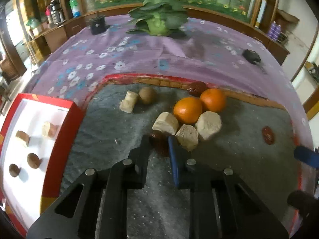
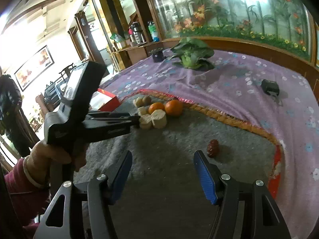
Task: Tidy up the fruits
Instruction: 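Close the left gripper on the red date, then lift the red date with the left gripper while the right gripper grasps a beige hexagonal cube, then carry the red date into the white tray with the left gripper while the right gripper carries the cube there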
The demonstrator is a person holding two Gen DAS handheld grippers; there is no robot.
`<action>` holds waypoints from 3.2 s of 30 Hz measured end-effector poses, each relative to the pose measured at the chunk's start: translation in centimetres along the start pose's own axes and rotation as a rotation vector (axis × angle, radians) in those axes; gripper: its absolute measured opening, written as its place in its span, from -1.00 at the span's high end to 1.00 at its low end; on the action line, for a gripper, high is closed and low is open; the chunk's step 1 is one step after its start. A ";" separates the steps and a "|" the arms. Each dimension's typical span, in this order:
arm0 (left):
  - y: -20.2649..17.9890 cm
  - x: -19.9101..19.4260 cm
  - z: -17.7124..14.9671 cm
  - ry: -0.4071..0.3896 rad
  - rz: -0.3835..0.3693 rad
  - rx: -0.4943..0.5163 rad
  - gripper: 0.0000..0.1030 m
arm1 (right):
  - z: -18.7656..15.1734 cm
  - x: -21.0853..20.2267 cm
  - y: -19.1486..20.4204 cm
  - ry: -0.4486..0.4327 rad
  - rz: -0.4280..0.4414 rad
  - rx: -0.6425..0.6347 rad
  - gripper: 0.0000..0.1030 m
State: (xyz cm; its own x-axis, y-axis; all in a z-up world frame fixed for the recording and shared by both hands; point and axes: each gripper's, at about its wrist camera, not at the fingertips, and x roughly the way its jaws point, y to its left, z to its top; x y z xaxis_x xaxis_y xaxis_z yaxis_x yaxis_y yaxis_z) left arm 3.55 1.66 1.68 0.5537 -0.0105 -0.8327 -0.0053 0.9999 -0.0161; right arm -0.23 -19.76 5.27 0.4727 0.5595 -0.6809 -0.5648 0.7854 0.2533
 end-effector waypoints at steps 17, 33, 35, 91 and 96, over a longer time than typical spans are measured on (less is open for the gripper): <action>3.8 -4.2 -2.5 0.015 -0.089 -0.025 0.69 | 0.4 1.2 1.0 0.029 0.004 0.026 -0.23; 4.9 -4.7 -2.7 -0.022 -0.129 -0.008 0.70 | 5.3 11.6 1.2 0.098 -0.042 0.070 0.30; 4.9 -4.7 -2.7 -0.023 -0.133 0.002 0.70 | 5.1 11.8 1.2 0.104 -0.064 0.069 0.46; 20.3 -10.4 -9.8 -0.012 -0.002 -0.175 0.69 | 6.1 18.4 23.4 0.241 0.168 -0.236 0.47; 21.0 -9.7 -9.8 -0.006 0.021 -0.201 0.69 | 5.9 20.0 23.6 0.261 0.162 -0.231 0.47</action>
State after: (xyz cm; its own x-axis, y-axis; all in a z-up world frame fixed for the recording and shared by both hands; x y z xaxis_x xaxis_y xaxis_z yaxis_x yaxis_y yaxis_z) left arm -10.14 22.59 3.99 0.5569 0.0114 -0.8305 -0.1829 0.9770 -0.1093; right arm -0.09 11.52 1.69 0.1933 0.5618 -0.8044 -0.7698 0.5952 0.2306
